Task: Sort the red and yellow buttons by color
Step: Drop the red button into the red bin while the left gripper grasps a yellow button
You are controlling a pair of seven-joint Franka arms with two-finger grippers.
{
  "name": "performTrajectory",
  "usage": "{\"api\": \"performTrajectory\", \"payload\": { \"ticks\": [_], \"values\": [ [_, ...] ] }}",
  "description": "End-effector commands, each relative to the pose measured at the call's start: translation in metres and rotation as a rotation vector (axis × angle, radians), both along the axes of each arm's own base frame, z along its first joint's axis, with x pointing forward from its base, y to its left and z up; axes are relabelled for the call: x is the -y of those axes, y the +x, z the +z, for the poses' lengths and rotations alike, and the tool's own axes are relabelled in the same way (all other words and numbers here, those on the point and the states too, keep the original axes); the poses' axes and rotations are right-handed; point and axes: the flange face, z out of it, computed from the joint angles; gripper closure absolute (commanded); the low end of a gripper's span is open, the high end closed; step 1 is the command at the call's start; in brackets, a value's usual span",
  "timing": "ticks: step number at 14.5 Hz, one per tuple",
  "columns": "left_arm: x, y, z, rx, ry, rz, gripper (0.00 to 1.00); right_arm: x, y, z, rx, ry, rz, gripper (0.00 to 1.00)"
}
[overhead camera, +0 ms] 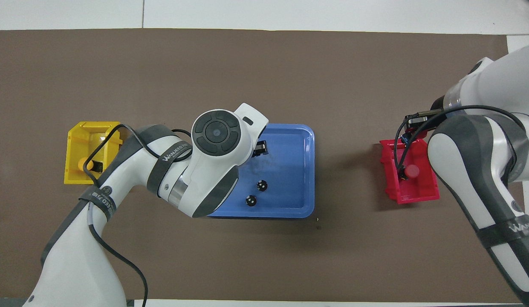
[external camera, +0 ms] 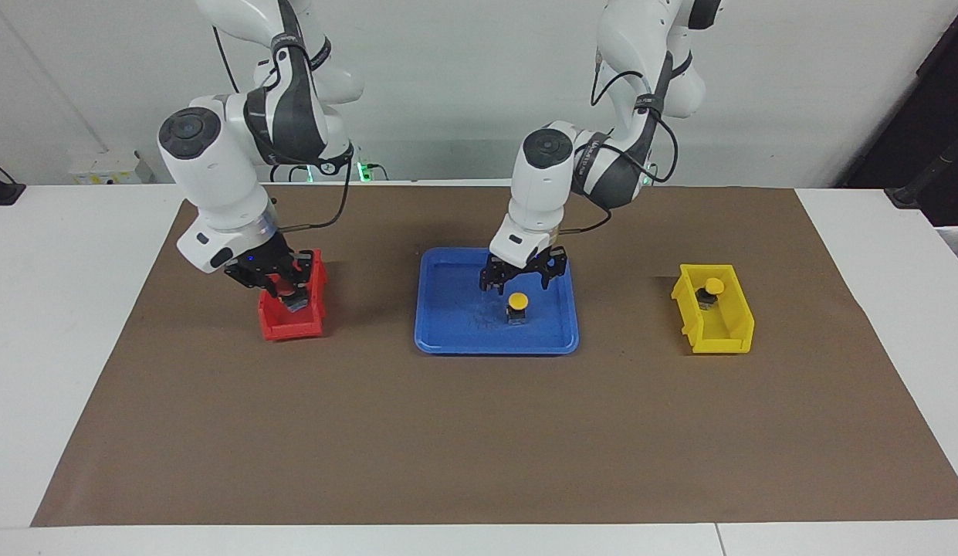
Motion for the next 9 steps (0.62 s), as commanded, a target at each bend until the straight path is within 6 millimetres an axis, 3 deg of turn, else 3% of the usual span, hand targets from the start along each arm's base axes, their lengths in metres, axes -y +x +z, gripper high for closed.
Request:
{"api": "performTrajectory", "payload": {
  "ticks": [1, 3, 7, 8, 9],
  "values": [
    [0.003, 0.011, -0.014, 0.039, 0.03, 0.004, 0.14, 0.022, -0.03, -0.031, 0.052, 0.011, 0.048, 0.75],
    [-0.003, 0.016, -0.019, 0.037, 0.036, 0.012, 0.22, 0.027, -0.04, -0.044, 0.066, 0.009, 0.053, 0.75],
    [-0.005, 0.022, -0.026, 0.05, 0.03, 0.016, 0.3, 0.022, -0.053, -0.057, 0.095, 0.01, 0.052, 0.75],
    [-0.004, 0.021, -0.027, 0.048, 0.03, 0.015, 0.38, 0.021, -0.055, -0.062, 0.098, 0.017, 0.046, 0.75],
    [-0.005, 0.021, -0.028, 0.046, 0.032, 0.016, 0.71, 0.02, -0.058, -0.068, 0.101, 0.026, 0.04, 0.75]
  ]
}}
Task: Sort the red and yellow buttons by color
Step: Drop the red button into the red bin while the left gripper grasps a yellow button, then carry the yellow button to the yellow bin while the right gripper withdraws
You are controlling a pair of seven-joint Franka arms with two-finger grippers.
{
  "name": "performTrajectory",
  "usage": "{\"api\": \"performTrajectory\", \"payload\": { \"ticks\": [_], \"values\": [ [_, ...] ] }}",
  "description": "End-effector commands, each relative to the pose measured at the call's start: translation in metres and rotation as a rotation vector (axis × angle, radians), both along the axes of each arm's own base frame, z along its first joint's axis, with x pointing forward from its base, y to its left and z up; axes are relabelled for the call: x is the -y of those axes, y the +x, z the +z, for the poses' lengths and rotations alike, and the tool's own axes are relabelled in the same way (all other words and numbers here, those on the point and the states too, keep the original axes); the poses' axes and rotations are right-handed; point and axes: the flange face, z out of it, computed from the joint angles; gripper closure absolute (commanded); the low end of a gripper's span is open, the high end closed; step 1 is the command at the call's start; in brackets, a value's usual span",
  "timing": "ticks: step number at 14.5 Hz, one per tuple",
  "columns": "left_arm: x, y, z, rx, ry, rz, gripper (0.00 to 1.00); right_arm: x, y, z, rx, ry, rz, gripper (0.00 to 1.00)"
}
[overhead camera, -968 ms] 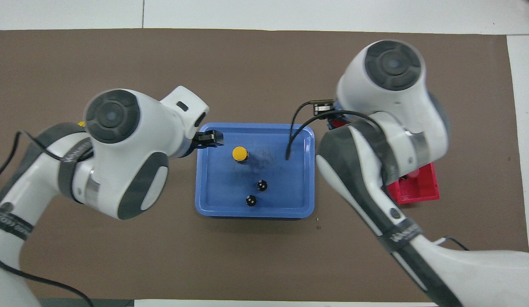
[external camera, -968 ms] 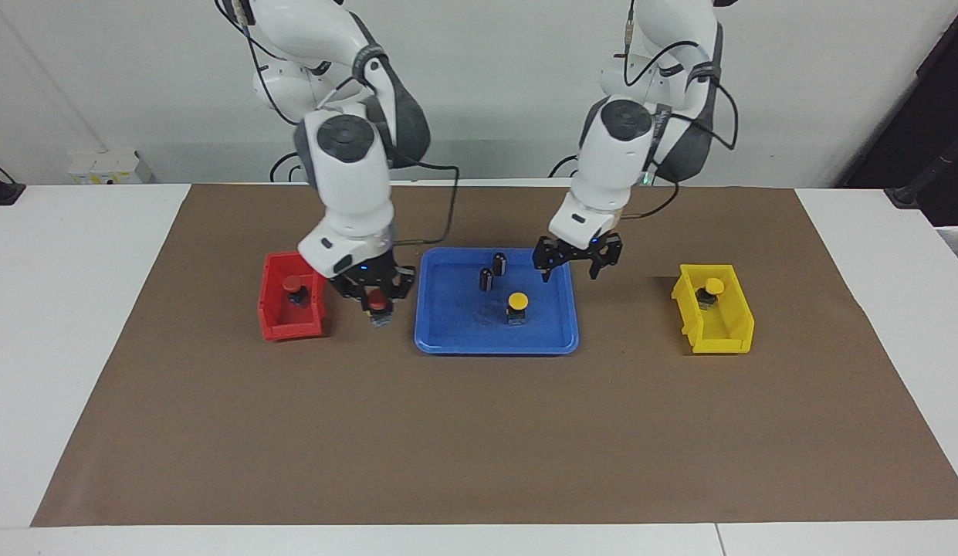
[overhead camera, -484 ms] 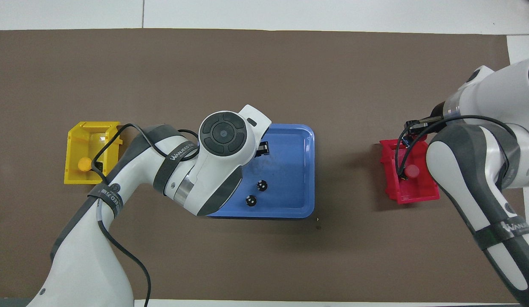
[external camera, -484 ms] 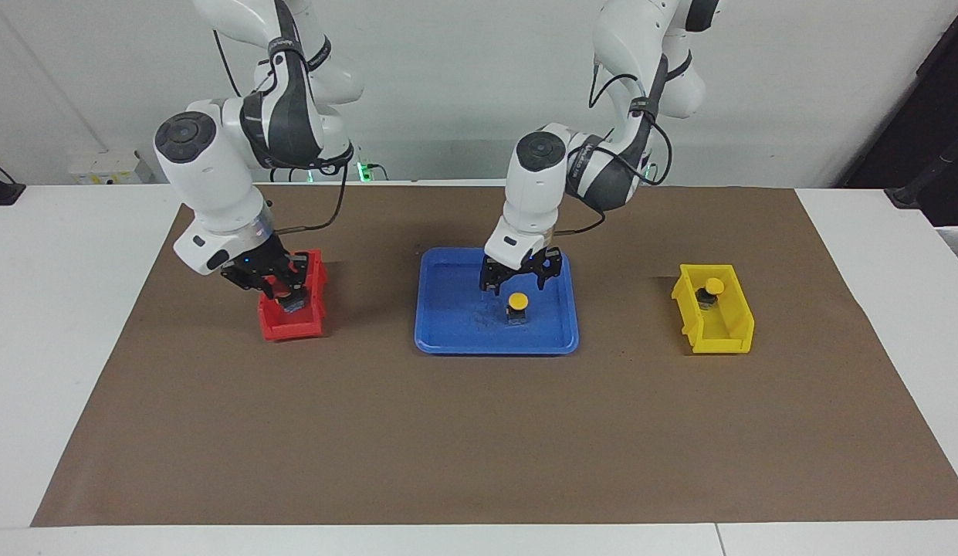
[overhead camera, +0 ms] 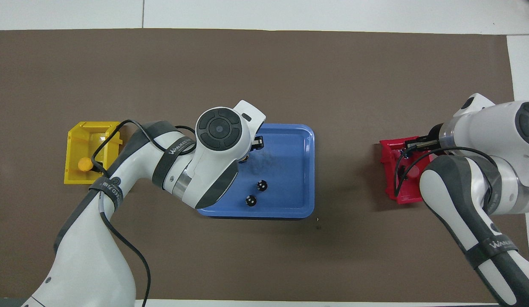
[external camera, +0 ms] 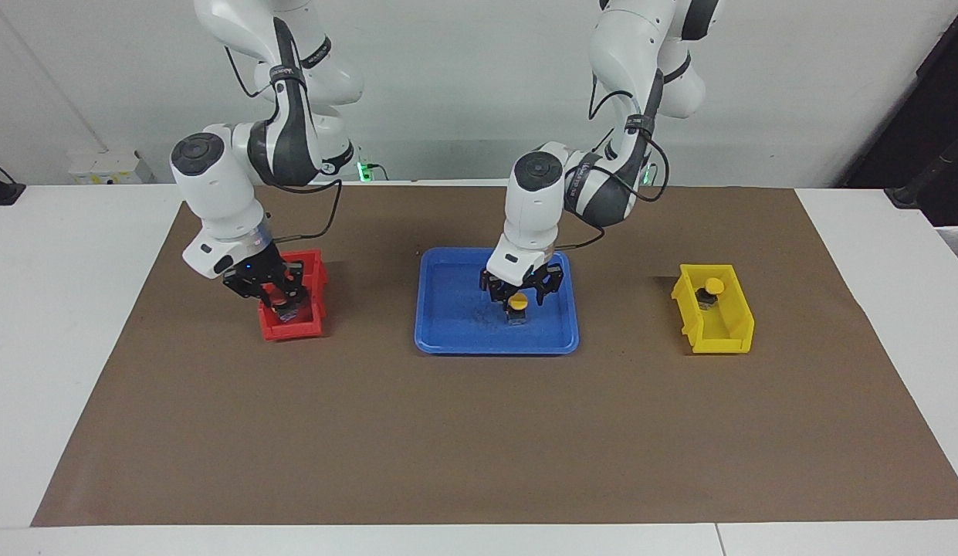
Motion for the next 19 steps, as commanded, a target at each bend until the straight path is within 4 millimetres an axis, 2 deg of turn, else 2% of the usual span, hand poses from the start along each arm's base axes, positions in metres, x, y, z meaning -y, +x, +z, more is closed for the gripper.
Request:
{"api": "performTrajectory", "payload": {
  "ticks": [1, 2, 4, 5, 7, 8, 10, 11, 12, 13, 15, 17, 19],
  "values": [
    [0.002, 0.003, -0.007, 0.018, 0.016, -0.001, 0.94, -0.001, -0.016, -0.01, 0.034, 0.022, -0.002, 0.75],
    [0.002, 0.002, -0.009, 0.015, 0.017, -0.001, 0.99, 0.0, -0.017, -0.016, 0.042, 0.022, -0.005, 0.75],
    [0.002, 0.003, -0.008, 0.015, 0.012, 0.002, 0.99, 0.0, -0.022, -0.024, 0.048, 0.02, -0.003, 0.69],
    [0.003, 0.003, -0.007, 0.015, 0.01, 0.003, 0.99, 0.001, -0.023, -0.025, 0.045, 0.02, 0.0, 0.63],
    [0.003, 0.003, -0.007, 0.014, 0.009, 0.004, 0.99, 0.001, -0.022, -0.024, 0.038, 0.02, 0.002, 0.4],
    [0.002, 0.004, -0.004, 0.012, 0.012, 0.005, 0.99, 0.001, -0.02, -0.02, 0.032, 0.021, 0.003, 0.34],
    [0.004, 0.009, 0.011, 0.005, 0.019, 0.009, 0.99, 0.007, -0.003, 0.007, -0.002, 0.024, -0.003, 0.19],
    [0.005, 0.011, 0.021, -0.002, 0.028, 0.01, 0.99, 0.007, 0.009, 0.025, -0.041, 0.027, 0.0, 0.12],
    [0.003, 0.012, 0.028, -0.009, 0.034, 0.012, 0.99, 0.007, 0.016, 0.05, -0.071, 0.02, 0.0, 0.0],
    [-0.004, 0.017, 0.04, -0.015, 0.039, 0.025, 0.99, 0.009, 0.018, 0.072, -0.091, 0.019, -0.004, 0.0],
    [-0.035, 0.028, 0.076, -0.045, 0.066, 0.016, 0.99, 0.024, 0.015, 0.113, -0.101, 0.02, -0.024, 0.0],
    [-0.103, 0.054, 0.105, -0.076, 0.083, -0.042, 0.99, 0.032, 0.011, 0.161, -0.136, 0.022, -0.038, 0.0],
    [-0.174, 0.085, 0.122, -0.076, 0.098, -0.073, 0.99, 0.037, 0.008, 0.202, -0.149, 0.02, -0.045, 0.0]
  ]
}}
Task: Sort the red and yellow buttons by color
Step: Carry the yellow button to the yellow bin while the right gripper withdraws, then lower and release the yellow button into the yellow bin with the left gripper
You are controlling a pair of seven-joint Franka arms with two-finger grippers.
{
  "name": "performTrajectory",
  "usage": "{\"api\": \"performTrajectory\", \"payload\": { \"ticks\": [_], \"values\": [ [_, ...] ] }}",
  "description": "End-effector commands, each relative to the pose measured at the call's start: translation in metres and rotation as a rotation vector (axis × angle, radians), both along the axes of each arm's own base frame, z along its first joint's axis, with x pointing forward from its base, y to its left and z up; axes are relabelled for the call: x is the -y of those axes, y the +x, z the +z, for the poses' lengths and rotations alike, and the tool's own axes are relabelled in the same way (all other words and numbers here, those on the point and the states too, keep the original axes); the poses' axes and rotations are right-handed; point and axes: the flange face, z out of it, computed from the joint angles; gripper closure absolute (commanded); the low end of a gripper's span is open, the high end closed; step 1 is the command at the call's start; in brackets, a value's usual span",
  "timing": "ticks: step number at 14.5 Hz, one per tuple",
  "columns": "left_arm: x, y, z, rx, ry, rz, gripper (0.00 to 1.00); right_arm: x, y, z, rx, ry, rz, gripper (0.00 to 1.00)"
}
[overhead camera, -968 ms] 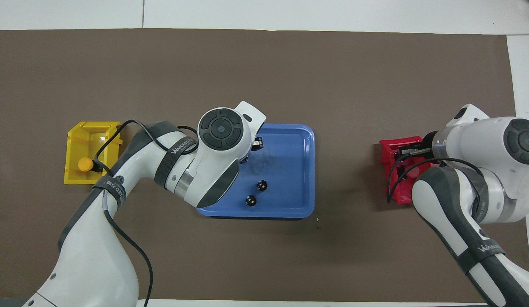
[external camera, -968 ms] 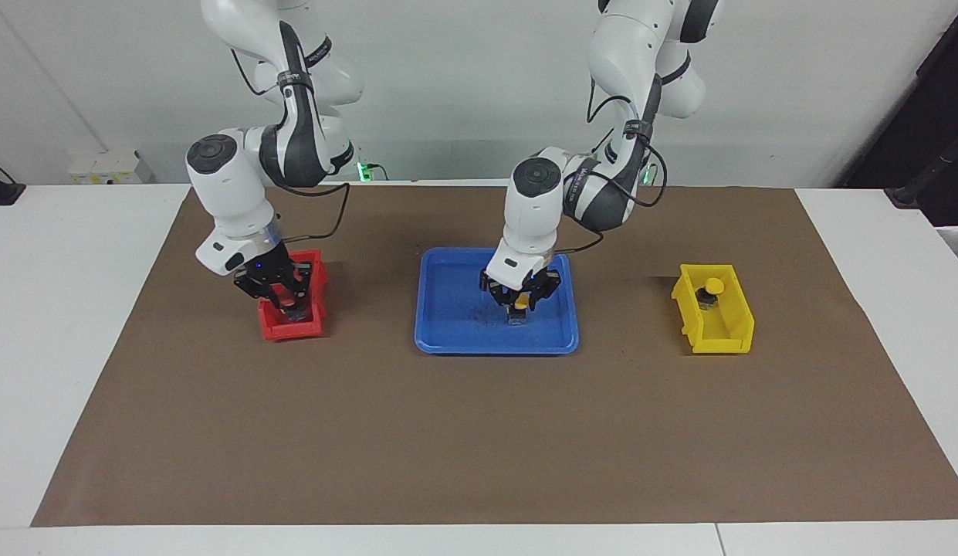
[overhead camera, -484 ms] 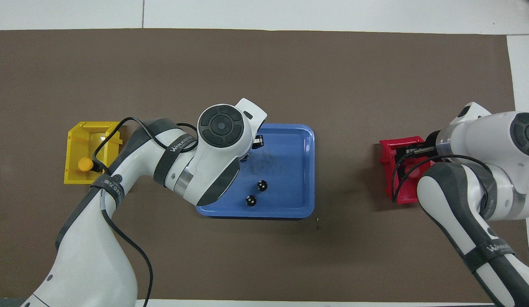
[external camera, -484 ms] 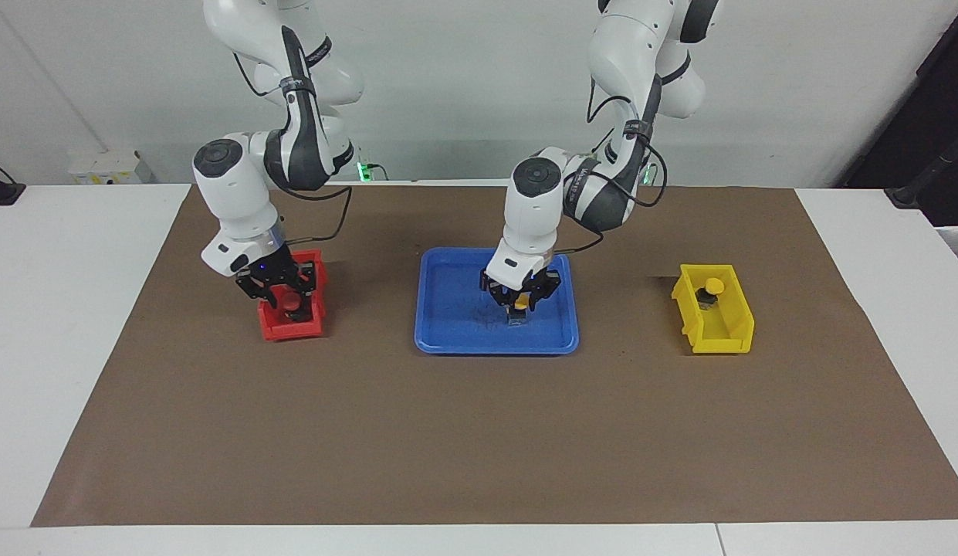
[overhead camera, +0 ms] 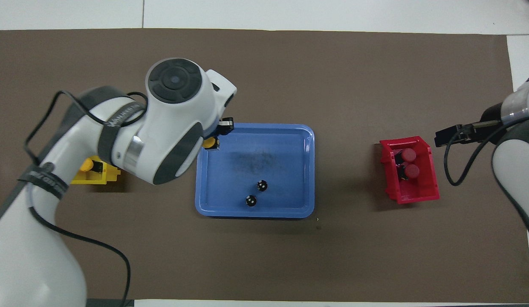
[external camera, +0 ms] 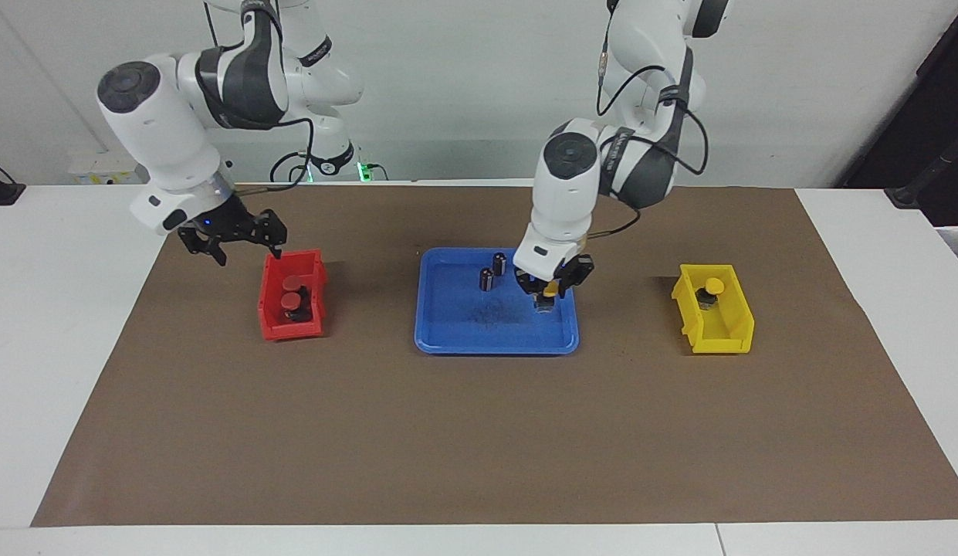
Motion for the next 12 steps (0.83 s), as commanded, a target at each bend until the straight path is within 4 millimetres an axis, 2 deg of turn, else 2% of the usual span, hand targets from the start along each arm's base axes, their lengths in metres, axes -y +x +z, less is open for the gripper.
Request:
{"api": "performTrajectory", "payload": {
  "ticks": [1, 2, 4, 5, 7, 9, 11, 12],
  "values": [
    [-0.096, 0.034, 0.024, 0.0, 0.047, -0.055, 0.99, 0.012, 0.001, 0.044, -0.013, -0.001, 0.002, 0.0],
    [-0.127, 0.046, 0.027, 0.02, 0.063, -0.057, 0.99, 0.019, -0.003, 0.055, -0.012, -0.004, -0.009, 0.0],
    [-0.186, 0.069, 0.029, 0.071, 0.078, -0.03, 0.99, 0.019, -0.014, 0.078, -0.039, -0.008, -0.015, 0.0],
    [-0.201, 0.072, 0.029, 0.084, 0.092, -0.036, 0.99, 0.02, -0.015, 0.075, -0.048, -0.018, -0.02, 0.0],
    [-0.239, 0.071, 0.014, 0.083, 0.096, -0.075, 0.99, 0.037, -0.015, 0.077, -0.034, -0.023, -0.053, 0.0],
    [-0.256, 0.066, 0.004, 0.08, 0.094, -0.071, 0.99, 0.042, -0.013, 0.082, -0.034, -0.027, -0.059, 0.0],
    [-0.261, 0.056, -0.011, 0.088, 0.089, -0.088, 0.99, 0.045, -0.013, 0.086, -0.034, -0.042, -0.061, 0.0],
    [-0.271, 0.05, -0.016, 0.101, 0.086, -0.084, 0.99, 0.044, -0.012, 0.085, -0.022, -0.034, -0.063, 0.0]
  ]
}}
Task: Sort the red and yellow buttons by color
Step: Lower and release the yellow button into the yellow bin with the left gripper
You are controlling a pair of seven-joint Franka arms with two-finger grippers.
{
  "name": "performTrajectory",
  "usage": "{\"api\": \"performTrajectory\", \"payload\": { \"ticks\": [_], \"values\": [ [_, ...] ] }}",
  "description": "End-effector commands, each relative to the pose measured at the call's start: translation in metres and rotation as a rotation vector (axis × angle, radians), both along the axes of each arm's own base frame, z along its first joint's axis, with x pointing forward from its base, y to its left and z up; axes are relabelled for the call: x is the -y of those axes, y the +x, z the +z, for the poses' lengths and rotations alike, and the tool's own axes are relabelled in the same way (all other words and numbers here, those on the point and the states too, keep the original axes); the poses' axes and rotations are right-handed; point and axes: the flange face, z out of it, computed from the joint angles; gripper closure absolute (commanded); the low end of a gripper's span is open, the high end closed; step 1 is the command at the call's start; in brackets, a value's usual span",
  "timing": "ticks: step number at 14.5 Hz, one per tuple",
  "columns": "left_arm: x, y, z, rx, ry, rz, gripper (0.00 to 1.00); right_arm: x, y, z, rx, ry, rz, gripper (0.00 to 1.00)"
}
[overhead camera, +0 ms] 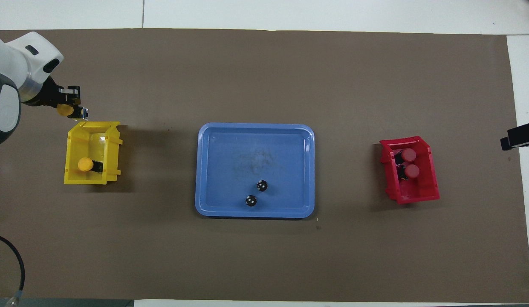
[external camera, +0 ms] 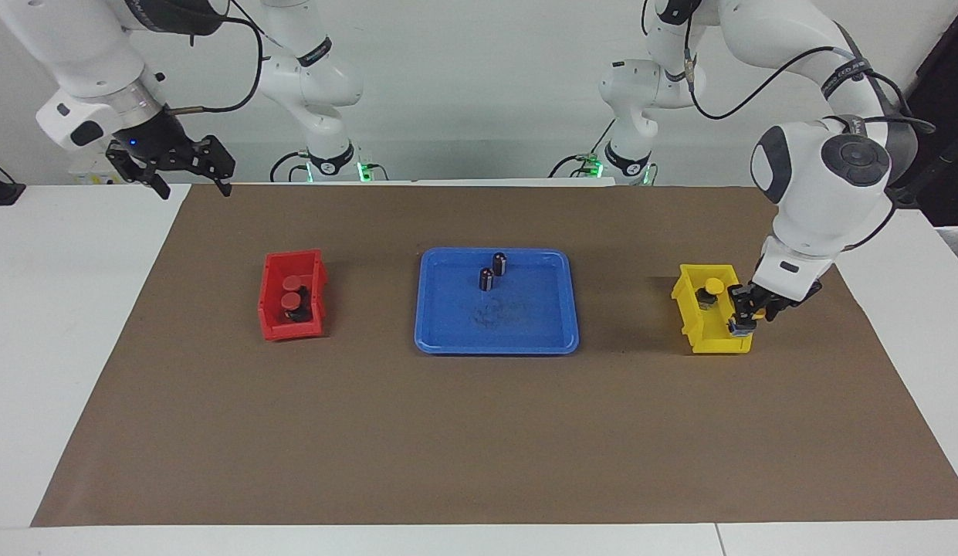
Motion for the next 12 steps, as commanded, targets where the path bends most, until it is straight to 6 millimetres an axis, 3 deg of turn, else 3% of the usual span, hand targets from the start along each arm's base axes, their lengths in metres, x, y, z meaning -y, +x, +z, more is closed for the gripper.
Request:
{"api": "performTrajectory", "payload": {
  "ticks": [1, 12],
  "values": [
    [-0.014, -0.026, -0.015, 0.024, 0.015, -0.038, 0.99, -0.002, 0.008, 0.005, 0.024, -0.022, 0.019, 0.0],
    [-0.009, -0.052, -0.063, 0.009, 0.004, -0.068, 0.99, -0.007, 0.011, 0.006, 0.047, -0.021, -0.004, 0.0]
  ]
}}
